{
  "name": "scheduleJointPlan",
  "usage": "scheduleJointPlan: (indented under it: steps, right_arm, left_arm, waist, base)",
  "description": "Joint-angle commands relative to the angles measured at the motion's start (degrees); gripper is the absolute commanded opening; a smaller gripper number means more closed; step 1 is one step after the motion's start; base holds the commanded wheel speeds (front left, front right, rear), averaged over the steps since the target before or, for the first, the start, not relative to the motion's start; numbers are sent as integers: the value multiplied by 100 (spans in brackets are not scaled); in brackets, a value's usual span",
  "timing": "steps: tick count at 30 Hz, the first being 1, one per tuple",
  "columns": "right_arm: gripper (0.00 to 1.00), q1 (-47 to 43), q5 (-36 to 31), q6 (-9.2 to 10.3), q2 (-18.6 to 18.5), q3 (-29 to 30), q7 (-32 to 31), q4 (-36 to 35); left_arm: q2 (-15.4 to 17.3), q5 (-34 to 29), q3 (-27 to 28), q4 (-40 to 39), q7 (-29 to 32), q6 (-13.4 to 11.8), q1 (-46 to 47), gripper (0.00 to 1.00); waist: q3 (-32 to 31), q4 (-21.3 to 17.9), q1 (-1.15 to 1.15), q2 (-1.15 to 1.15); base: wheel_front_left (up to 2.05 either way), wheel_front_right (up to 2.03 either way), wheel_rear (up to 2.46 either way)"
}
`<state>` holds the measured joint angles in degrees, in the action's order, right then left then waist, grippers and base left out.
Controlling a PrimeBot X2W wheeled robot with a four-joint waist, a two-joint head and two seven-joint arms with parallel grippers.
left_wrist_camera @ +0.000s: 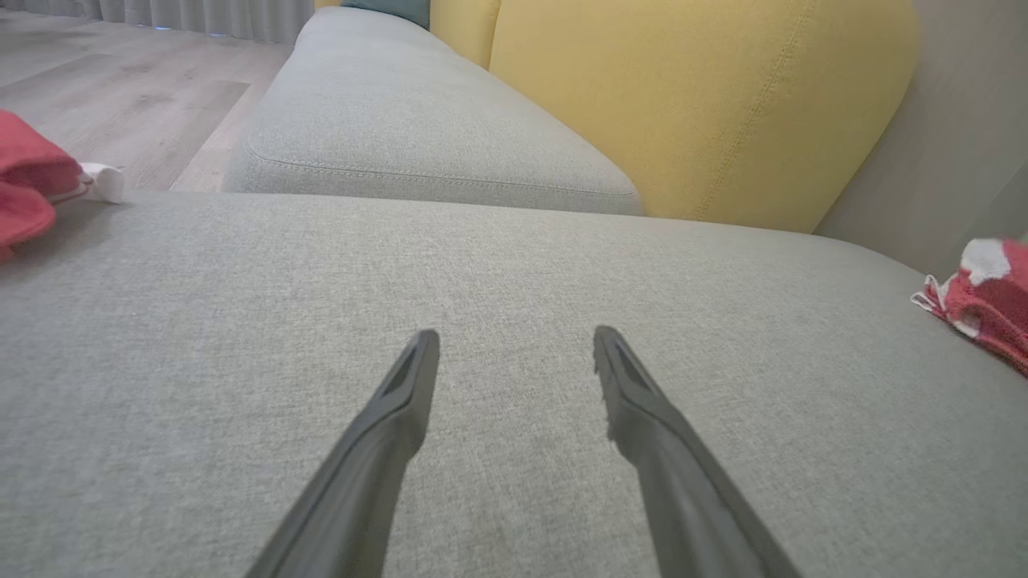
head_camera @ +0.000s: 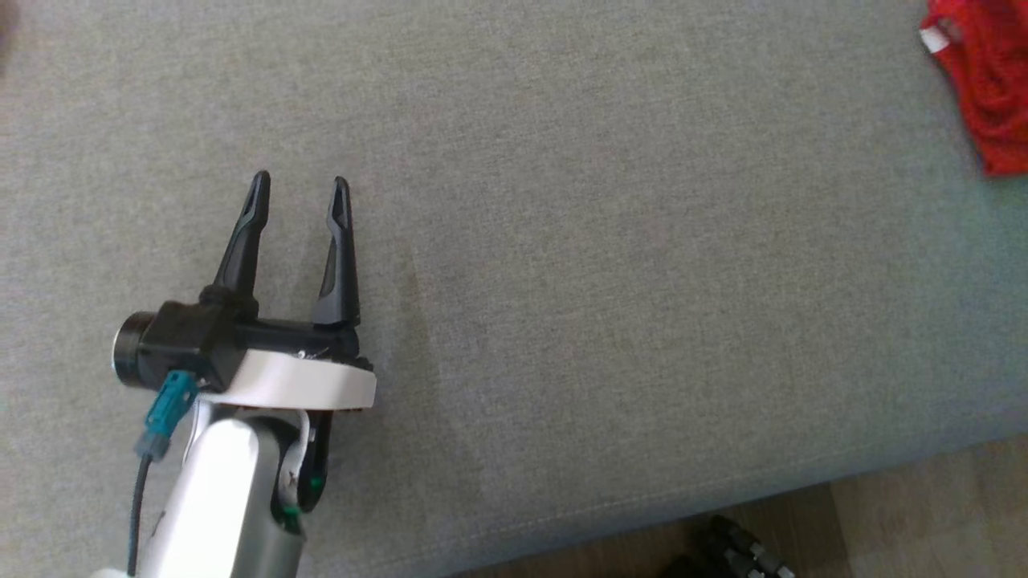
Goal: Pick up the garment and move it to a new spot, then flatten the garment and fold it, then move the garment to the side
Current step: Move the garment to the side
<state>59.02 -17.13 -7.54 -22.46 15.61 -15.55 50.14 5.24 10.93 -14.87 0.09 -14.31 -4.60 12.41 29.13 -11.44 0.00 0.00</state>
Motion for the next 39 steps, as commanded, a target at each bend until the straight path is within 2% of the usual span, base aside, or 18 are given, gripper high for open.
scheduleJointPlan:
  steps: [1, 6, 12, 23, 31, 39]
  right_arm:
    - [100, -83, -69, 5, -21, 8, 90, -217]
    - [100, -112, -56, 5, 149, -116, 305, -169]
    - [100, -124, 260, 5, 369, -486, 719, -70]
    - [100, -785, 1626, 5, 1069, -1745, 1779, -170]
    - [100, -1910, 2466, 5, 1507, -2375, 2298, -888]
    - [100, -3427, 2601, 5, 1849, -2279, 2510, -2098]
  left_arm:
    - [5, 41, 126, -163, -66, -12, 108, 100]
    - [-30, 65, 169, -140, -67, -23, 76, 100]
    - [-73, 112, 271, -85, -68, -42, 5, 100]
    - [-187, 333, 702, 37, -68, -216, -445, 100]
    - [-222, 437, 900, 217, -68, -283, -921, 100]
    - [-233, 498, 843, 325, -69, -307, -1365, 100]
  waist:
    - [-75, 25, 0, 0]
    - [-283, 86, 0, 0]
    - [-621, 194, 0, 0]
    - [-1759, 627, 0, 0]
    - [-2457, 897, 0, 0]
    - [-2857, 1060, 0, 0]
  base:
    - [0, 0, 0]
    - [0, 0, 0]
    - [0, 0, 0]
    - [0, 0, 0]
    - [0, 0, 0]
    - [0, 0, 0]
